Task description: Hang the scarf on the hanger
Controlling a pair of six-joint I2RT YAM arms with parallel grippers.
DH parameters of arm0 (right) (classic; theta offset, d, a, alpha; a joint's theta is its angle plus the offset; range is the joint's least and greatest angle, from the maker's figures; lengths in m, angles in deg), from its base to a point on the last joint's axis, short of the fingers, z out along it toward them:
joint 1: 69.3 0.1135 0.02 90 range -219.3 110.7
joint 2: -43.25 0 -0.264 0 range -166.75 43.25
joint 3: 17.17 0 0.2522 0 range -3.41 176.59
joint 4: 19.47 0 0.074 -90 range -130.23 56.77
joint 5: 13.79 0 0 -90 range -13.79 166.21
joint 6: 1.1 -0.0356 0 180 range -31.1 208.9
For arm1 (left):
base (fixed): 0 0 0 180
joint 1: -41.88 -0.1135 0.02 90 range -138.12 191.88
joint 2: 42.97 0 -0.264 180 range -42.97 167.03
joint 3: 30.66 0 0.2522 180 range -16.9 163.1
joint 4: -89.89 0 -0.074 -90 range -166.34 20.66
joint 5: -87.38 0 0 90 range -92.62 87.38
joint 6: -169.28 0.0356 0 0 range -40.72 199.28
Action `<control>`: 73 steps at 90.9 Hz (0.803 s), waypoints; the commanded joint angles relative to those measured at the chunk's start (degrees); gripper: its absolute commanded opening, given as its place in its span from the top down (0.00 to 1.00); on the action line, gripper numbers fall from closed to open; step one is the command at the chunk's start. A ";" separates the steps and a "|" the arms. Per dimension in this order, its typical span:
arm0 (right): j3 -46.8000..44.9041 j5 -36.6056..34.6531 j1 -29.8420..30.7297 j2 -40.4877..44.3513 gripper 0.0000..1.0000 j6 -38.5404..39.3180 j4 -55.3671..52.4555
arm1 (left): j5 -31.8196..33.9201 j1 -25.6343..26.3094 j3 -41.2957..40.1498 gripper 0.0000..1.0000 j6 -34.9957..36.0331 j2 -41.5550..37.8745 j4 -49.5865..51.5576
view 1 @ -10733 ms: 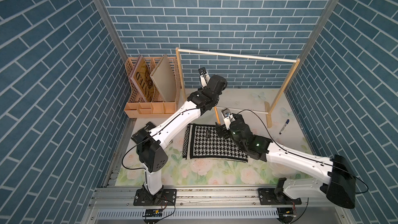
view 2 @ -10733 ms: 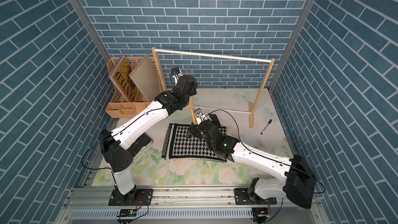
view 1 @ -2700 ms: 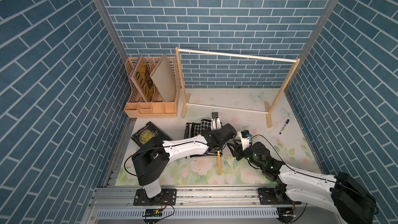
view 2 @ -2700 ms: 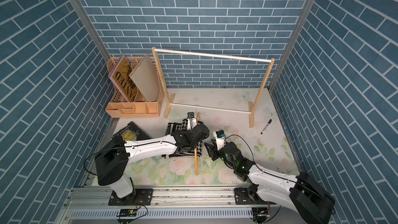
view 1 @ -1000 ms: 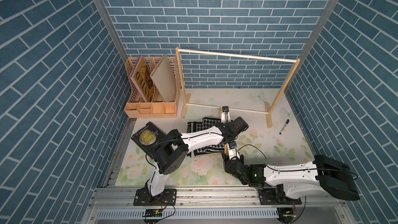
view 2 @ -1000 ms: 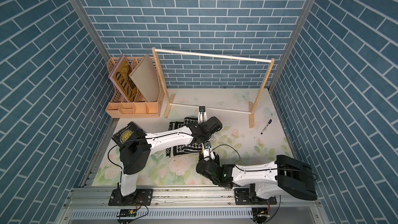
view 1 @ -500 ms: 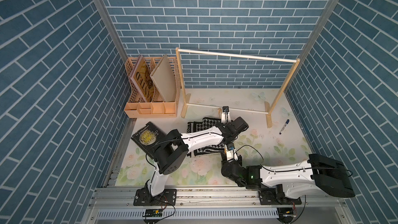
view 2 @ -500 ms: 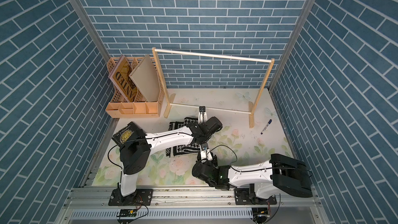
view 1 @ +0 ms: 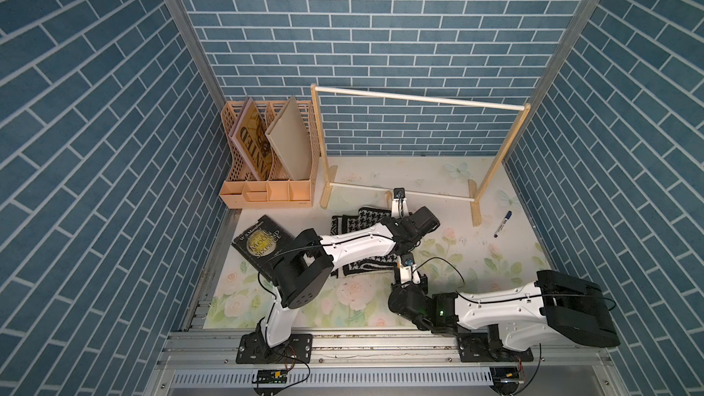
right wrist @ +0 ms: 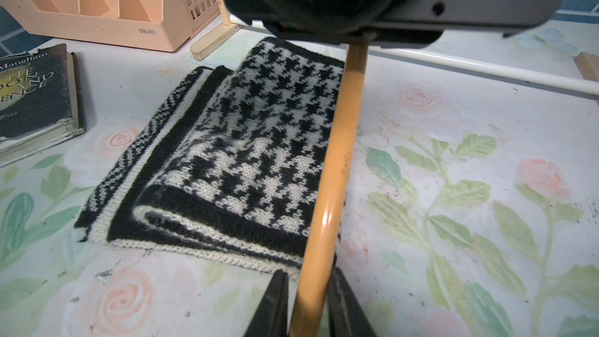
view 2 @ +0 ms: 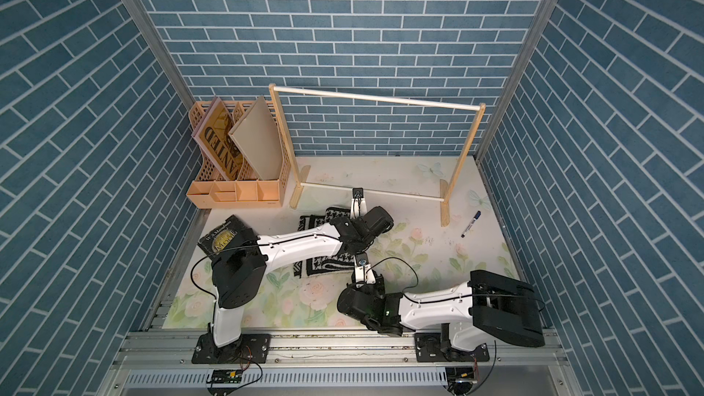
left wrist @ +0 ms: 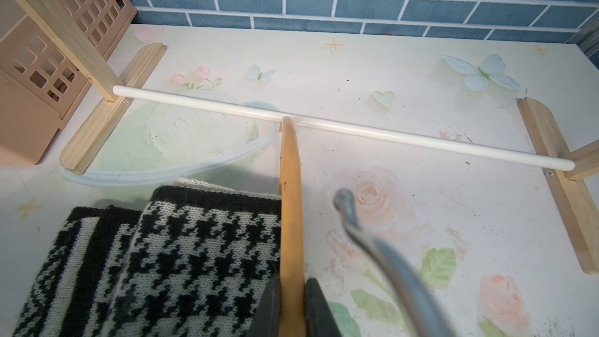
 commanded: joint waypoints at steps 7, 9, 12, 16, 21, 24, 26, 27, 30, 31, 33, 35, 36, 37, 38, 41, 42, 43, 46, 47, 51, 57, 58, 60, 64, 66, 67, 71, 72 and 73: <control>0.69 -1.96 0.27 -1.79 0.80 -1.19 1.35 | -2.56 0.26 0.17 1.00 -0.03 0.92 0.30; 0.69 -1.96 0.27 -1.94 0.82 -1.19 1.47 | -2.51 0.24 0.17 1.00 -0.02 0.94 0.32; 0.78 -2.02 0.27 -2.19 0.85 -1.19 1.59 | -2.52 0.24 0.17 1.00 -0.07 0.92 0.32; 0.84 -2.09 0.27 -2.39 0.92 -1.15 1.68 | -2.51 0.24 0.10 1.00 -0.04 0.82 0.25; 0.99 -2.17 0.27 -2.65 1.00 -1.19 1.71 | -2.53 0.23 0.00 1.00 -0.05 0.79 0.18; 1.04 -2.28 0.27 -2.73 1.00 -1.19 1.67 | -2.57 0.24 -0.08 1.00 -0.05 0.69 0.09; 1.04 -2.37 0.27 -2.79 1.00 -1.19 1.74 | -2.56 0.24 -0.09 1.00 -0.05 0.64 0.07; 1.00 -2.38 0.27 -2.84 1.00 -1.19 1.77 | -2.57 0.24 -0.14 1.00 -0.08 0.62 0.06; 0.90 -2.39 0.27 -2.89 1.00 -1.19 1.82 | -2.60 0.19 -0.18 1.00 -0.17 0.55 0.06; 0.93 -2.39 0.27 -2.89 1.00 -1.19 1.85 | -2.68 0.22 -0.18 1.00 -0.19 0.53 0.02; 0.93 -2.46 0.27 -2.96 1.00 -1.19 1.88 | -2.79 0.21 -0.19 1.00 -0.17 0.47 -0.02; 0.92 -2.52 0.27 -3.02 1.00 -1.19 1.89 | -2.86 0.23 -0.19 1.00 -0.19 0.43 -0.02; 0.90 -2.50 0.27 -3.00 1.00 -1.19 1.93 | -2.94 0.23 -0.19 0.98 -0.19 0.38 -0.03; 0.92 -2.49 0.32 -3.03 1.00 -1.19 1.95 | -2.94 0.24 -0.19 0.95 -0.15 0.35 -0.03; 0.90 -2.49 0.29 -3.05 1.00 -1.19 1.96 | -2.98 0.24 -0.19 0.92 -0.18 0.34 -0.03; 0.87 -2.48 0.28 -3.14 1.00 -1.19 2.00 | -3.16 0.24 -0.19 0.78 -0.12 0.17 -0.17; 0.91 -2.48 0.27 -3.15 1.00 -1.15 2.03 | -3.27 0.24 -0.23 0.75 -0.07 0.07 -0.27; 0.84 -2.53 0.27 -3.15 1.00 -1.17 2.05 | -3.28 0.24 -0.25 0.69 -0.09 0.02 -0.37; 0.91 -2.50 0.31 -3.22 1.00 -1.19 2.09 | -3.60 0.24 -0.50 0.57 0.05 -0.34 -0.64; 0.89 -2.49 0.29 -3.23 1.00 -1.19 2.12 | -3.71 0.24 -0.61 0.51 0.06 -0.49 -0.73; 0.83 -2.55 0.27 -3.29 1.00 -1.19 2.18 | -4.06 0.20 -1.18 0.33 0.14 -1.04 -1.54; 0.88 -2.70 0.27 -3.31 1.00 -1.19 2.24 | -4.71 0.22 -2.01 0.08 0.23 -2.23 -2.43; 0.87 -2.72 0.27 -3.37 1.00 -1.19 2.24 | -4.79 0.23 -2.11 0.04 0.28 -2.40 -2.50; 0.93 -2.74 0.27 -3.41 1.00 -1.15 2.24 | -4.98 0.23 -2.18 0.01 0.38 -2.71 -2.67; 0.80 -2.94 0.29 -3.39 1.00 -1.19 2.18 | -5.60 0.23 -2.14 0.01 0.94 -3.21 -2.87; 0.89 -2.95 0.28 -3.43 1.00 -1.19 2.23 | -6.09 0.23 -1.95 0.01 1.18 -3.48 -2.91; 0.92 -2.98 0.28 -3.47 1.00 -1.19 2.23 | -6.27 0.24 -1.86 0.01 1.33 -3.60 -2.92; 0.95 -3.09 0.27 -3.60 1.00 -1.19 2.24 | -7.10 0.24 -1.17 0.00 1.94 -3.91 -2.81; 0.95 -3.14 0.27 -3.64 1.00 -1.19 2.24 | -7.30 0.19 -0.99 0.00 2.10 -3.99 -2.69; 0.95 -3.16 0.27 -3.66 1.00 -1.15 2.24 | -7.58 0.22 -0.76 0.00 2.31 -4.03 -2.63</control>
